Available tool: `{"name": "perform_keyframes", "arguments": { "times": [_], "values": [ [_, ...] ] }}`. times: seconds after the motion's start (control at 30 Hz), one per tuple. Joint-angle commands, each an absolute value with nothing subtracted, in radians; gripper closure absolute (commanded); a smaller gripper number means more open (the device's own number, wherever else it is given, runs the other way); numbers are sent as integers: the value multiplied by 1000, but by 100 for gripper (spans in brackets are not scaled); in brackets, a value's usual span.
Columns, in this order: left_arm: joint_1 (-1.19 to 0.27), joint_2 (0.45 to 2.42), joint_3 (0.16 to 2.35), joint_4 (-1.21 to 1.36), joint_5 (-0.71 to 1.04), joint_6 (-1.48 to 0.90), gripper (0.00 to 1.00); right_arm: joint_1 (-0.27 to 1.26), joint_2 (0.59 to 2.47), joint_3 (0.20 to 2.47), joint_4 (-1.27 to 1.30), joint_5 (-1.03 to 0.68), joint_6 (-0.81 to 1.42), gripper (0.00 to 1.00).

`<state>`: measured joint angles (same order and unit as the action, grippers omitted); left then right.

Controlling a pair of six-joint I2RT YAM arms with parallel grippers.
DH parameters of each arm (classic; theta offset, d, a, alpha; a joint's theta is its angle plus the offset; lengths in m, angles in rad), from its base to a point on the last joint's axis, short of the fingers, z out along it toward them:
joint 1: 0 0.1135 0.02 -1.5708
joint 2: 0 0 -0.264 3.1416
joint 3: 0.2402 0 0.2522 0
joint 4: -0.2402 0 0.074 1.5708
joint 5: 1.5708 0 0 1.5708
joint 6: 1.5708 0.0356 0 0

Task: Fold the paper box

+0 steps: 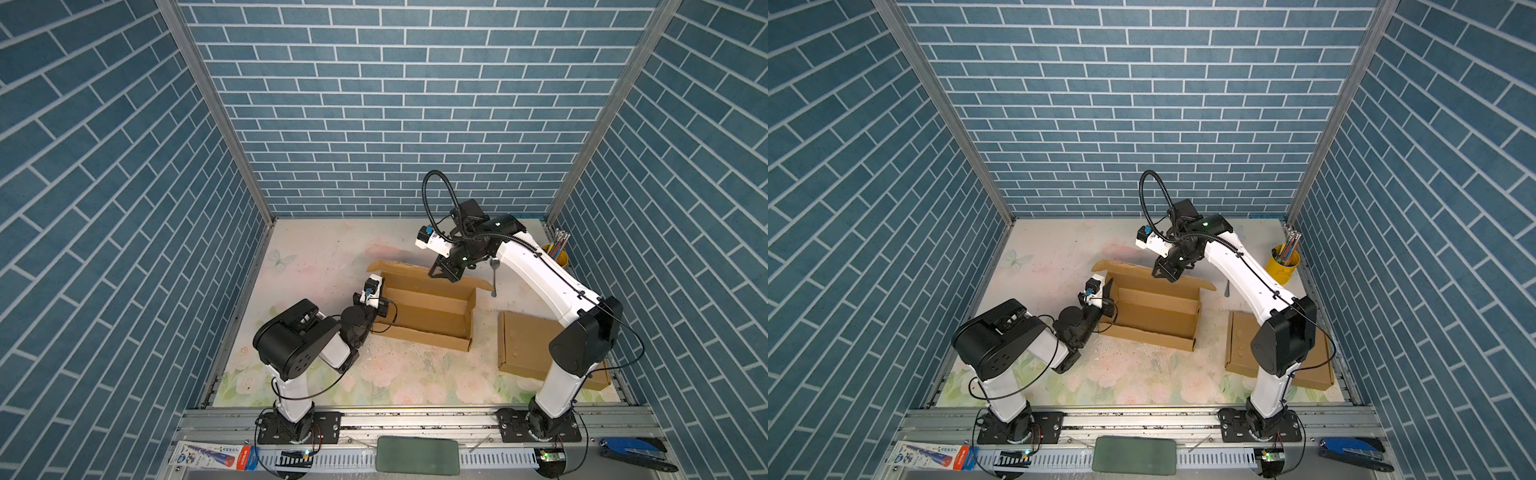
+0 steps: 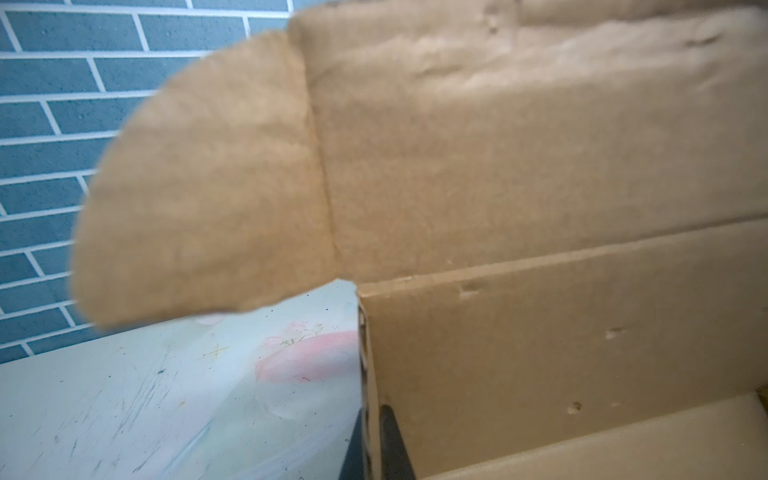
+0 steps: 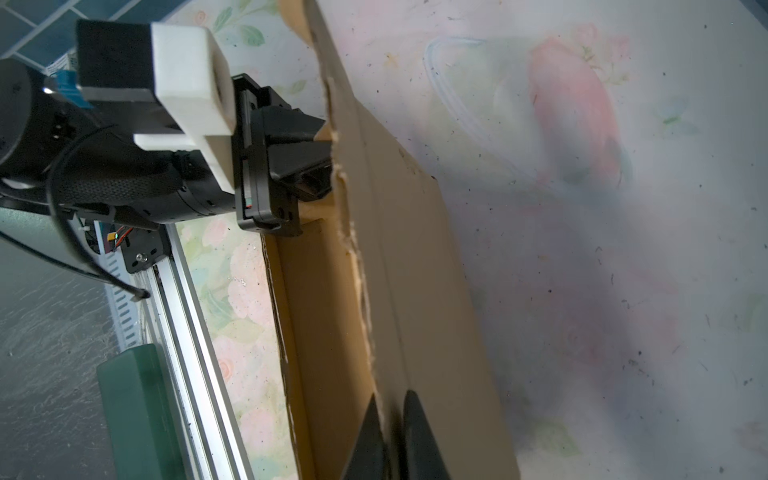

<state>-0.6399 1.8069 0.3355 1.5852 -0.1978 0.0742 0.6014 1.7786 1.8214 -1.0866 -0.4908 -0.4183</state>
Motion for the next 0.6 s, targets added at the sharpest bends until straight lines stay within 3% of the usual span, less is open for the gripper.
{"name": "perform_keyframes", "arguments": {
  "times": [0.0, 0.1, 0.3, 0.43, 0.57],
  "values": [
    [-643, 1824, 286, 1406, -200, 73, 100, 605, 1759, 1773, -1099, -567, -441, 95],
    [-643, 1798, 267, 1405, -219, 44, 99, 606, 1727, 1698, -1043, -569, -410, 98],
    [-644, 1738, 216, 1405, -254, -3, 87, 615, 1632, 1478, -826, -540, -324, 100],
    [-644, 1666, 179, 1404, -265, -35, 73, 624, 1608, 1413, -768, -518, -309, 100],
    [-650, 1553, 143, 1359, -291, -57, 68, 628, 1601, 1374, -745, -506, -305, 100]
  ]
}}
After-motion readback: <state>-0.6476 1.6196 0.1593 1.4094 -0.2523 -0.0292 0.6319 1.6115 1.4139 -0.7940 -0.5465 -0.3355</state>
